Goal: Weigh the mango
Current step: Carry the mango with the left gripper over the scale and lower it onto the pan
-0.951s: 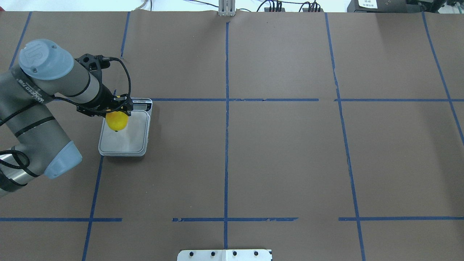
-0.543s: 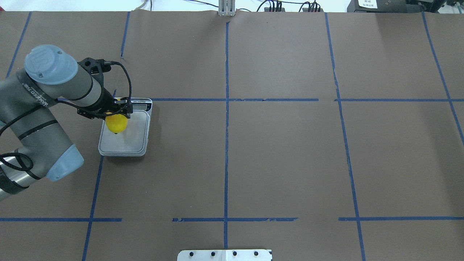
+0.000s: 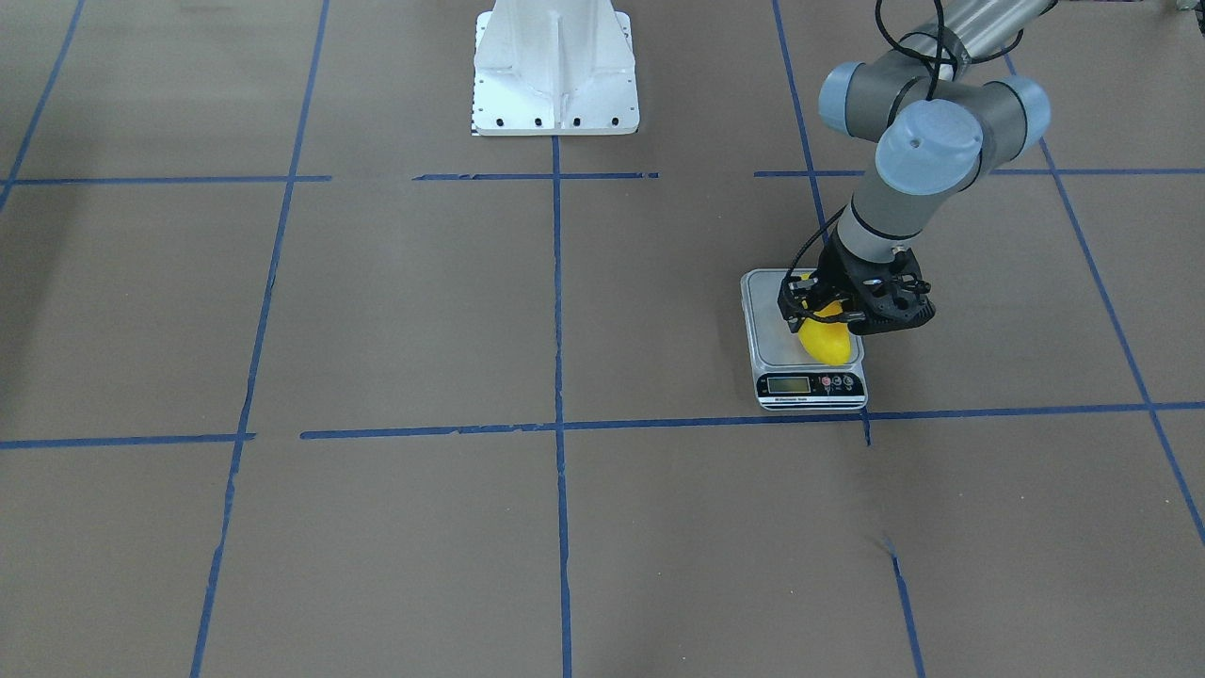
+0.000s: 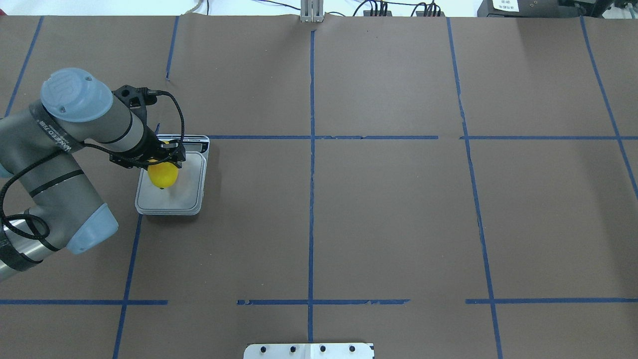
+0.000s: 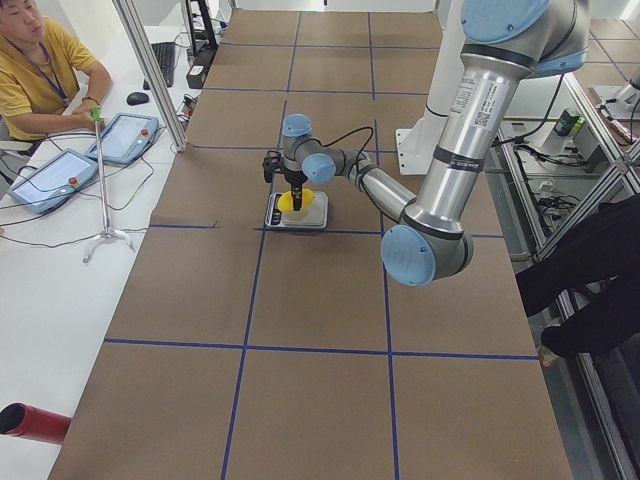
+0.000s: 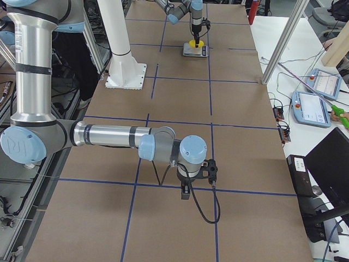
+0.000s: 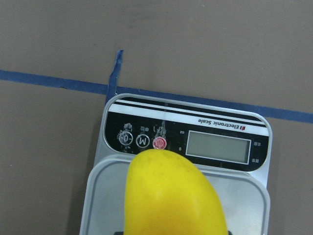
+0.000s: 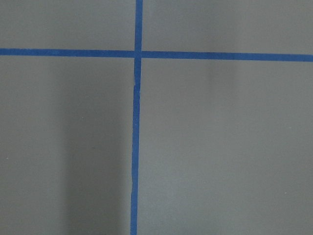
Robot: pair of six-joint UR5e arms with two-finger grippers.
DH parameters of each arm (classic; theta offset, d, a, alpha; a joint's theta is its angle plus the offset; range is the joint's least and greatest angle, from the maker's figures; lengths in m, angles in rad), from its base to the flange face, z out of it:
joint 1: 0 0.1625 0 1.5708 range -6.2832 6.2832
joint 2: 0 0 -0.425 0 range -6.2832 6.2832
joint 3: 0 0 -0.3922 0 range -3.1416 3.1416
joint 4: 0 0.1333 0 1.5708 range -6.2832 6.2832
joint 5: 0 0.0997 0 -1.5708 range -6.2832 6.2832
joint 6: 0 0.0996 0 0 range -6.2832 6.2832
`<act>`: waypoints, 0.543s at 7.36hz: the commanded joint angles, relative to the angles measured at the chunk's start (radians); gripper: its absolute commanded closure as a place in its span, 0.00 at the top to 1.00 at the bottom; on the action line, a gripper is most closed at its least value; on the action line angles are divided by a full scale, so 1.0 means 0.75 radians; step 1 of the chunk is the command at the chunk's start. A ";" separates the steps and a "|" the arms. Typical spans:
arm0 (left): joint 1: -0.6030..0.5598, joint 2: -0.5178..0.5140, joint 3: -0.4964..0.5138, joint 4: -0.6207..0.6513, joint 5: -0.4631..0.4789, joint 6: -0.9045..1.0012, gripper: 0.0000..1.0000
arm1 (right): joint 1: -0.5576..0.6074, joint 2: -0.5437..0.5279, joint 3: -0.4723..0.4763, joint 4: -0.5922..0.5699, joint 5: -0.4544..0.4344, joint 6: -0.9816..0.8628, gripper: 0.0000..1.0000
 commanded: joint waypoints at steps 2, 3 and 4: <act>0.002 0.004 -0.006 0.000 0.002 0.002 0.99 | 0.000 0.000 0.000 0.000 -0.001 0.000 1.00; 0.002 0.026 -0.018 0.000 0.002 0.002 1.00 | 0.000 0.000 0.000 0.000 -0.001 0.000 1.00; 0.000 0.029 -0.023 0.000 0.002 0.002 1.00 | 0.000 0.000 0.000 0.000 -0.001 0.000 1.00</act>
